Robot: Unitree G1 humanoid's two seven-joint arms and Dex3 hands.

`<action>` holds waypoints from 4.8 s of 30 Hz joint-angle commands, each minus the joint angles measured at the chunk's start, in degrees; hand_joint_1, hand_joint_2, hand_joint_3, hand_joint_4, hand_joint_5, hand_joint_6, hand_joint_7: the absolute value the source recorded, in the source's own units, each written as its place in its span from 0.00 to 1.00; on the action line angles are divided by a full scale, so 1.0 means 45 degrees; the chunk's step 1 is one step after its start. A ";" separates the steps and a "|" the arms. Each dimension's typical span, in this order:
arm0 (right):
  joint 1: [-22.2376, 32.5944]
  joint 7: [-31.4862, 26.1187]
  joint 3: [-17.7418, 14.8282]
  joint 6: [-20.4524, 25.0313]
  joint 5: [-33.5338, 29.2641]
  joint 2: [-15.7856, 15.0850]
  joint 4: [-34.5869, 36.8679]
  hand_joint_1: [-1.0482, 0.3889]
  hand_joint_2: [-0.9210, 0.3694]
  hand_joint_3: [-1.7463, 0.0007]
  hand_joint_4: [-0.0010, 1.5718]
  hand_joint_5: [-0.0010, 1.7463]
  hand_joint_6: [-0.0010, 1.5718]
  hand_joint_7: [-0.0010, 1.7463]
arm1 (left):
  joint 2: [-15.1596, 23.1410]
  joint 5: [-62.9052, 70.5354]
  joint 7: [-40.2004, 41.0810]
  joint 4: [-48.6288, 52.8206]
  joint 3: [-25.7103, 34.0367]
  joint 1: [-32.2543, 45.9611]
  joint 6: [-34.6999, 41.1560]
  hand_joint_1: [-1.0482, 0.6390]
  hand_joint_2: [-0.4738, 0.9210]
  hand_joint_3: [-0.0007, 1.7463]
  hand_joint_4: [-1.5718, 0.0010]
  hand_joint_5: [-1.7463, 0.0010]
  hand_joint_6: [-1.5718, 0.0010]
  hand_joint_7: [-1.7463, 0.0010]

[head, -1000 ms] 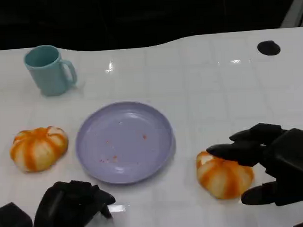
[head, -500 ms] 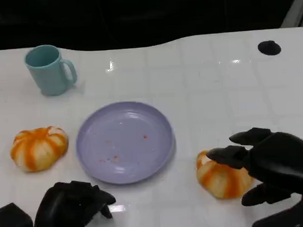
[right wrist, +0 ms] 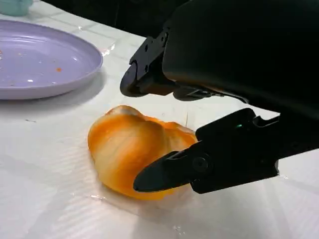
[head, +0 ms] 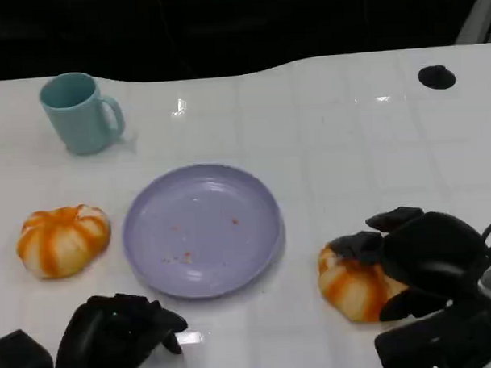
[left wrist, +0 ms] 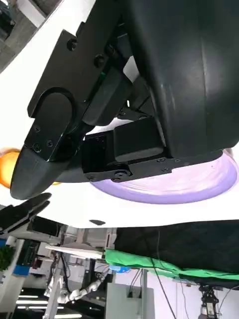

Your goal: Grasp the bread from the table and place it into the plate.

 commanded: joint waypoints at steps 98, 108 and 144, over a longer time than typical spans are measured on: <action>-0.6671 -0.9988 0.2309 -0.4257 0.2118 0.6913 1.1780 0.48 0.18 0.71 0.38 0.43 0.48 0.14 | 0.0158 0.0025 0.0116 -0.0714 -0.0292 0.0797 0.0068 0.00 0.94 0.00 0.47 0.08 0.00 0.87; -0.6152 -0.8134 0.2367 -0.3834 0.2330 0.6423 1.0535 0.31 0.00 0.89 0.11 0.14 0.19 0.00 | 0.0197 0.0046 0.0181 -0.0726 -0.0283 0.0767 0.0116 0.00 0.94 0.00 0.47 0.09 0.00 0.87; -0.1371 -0.3409 0.0350 -0.5321 0.7027 0.3542 0.3579 0.32 0.00 0.87 0.10 0.27 0.22 0.02 | 0.0171 0.0211 0.0443 -0.0621 -0.0321 0.0613 0.0015 0.00 0.96 0.00 0.46 0.10 0.00 0.87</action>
